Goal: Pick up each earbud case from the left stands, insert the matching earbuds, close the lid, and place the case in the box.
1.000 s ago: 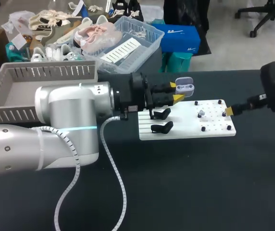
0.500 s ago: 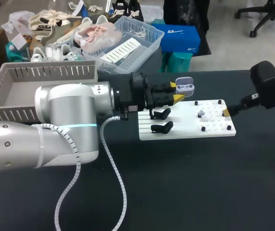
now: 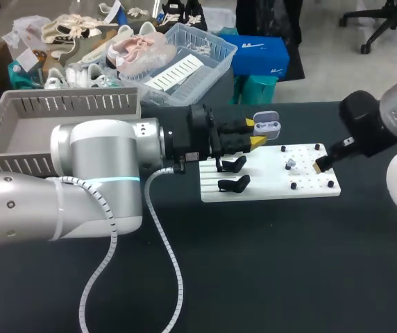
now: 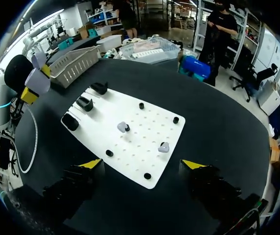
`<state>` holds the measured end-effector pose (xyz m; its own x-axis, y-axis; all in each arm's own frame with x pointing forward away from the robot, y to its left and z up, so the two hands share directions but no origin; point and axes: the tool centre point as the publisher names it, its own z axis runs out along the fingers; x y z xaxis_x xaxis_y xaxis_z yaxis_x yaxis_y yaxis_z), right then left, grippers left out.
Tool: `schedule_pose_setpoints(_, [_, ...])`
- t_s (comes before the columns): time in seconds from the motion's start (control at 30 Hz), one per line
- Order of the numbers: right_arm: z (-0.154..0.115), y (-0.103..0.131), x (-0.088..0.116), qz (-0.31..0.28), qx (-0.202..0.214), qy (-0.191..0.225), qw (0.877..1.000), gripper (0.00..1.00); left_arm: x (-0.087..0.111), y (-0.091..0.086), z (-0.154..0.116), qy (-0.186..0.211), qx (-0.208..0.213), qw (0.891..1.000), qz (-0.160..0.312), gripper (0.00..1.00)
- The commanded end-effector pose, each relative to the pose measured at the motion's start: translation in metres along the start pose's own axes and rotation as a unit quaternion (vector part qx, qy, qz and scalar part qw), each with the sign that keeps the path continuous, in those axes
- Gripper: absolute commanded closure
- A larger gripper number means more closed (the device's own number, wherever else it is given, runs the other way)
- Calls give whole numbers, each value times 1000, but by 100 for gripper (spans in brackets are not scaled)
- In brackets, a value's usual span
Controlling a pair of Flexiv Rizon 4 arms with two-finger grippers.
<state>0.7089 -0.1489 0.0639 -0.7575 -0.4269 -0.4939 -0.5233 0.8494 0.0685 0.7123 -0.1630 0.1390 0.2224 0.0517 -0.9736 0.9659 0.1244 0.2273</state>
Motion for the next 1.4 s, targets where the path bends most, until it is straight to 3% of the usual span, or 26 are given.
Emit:
schedule_pose_setpoints(0.03, [10,-1,2,1,63,-2,998,0,0,0,0,-1,-2,1000,1,100])
schedule_pose_setpoints(0.5, [16,-25,-12,-31,78,30,996,0,0,0,0,-1,-2,1000,1,100])
schedule_pose_setpoints(0.53, [16,-27,-13,-31,78,30,996,6,0,0,0,-1,-2,1000,1,100])
schedule_pose_setpoints(0.77, [19,-31,-16,-35,73,36,996,20,0,0,0,-1,-2,1000,1,100])
schedule_pose_setpoints(1.23, [23,-36,-10,-22,62,31,997,14,0,0,0,-1,-2,1000,1,100])
schedule_pose_setpoints(1.4, [25,-37,-12,-21,55,33,998,18,0,0,0,-1,-2,1000,1,100])
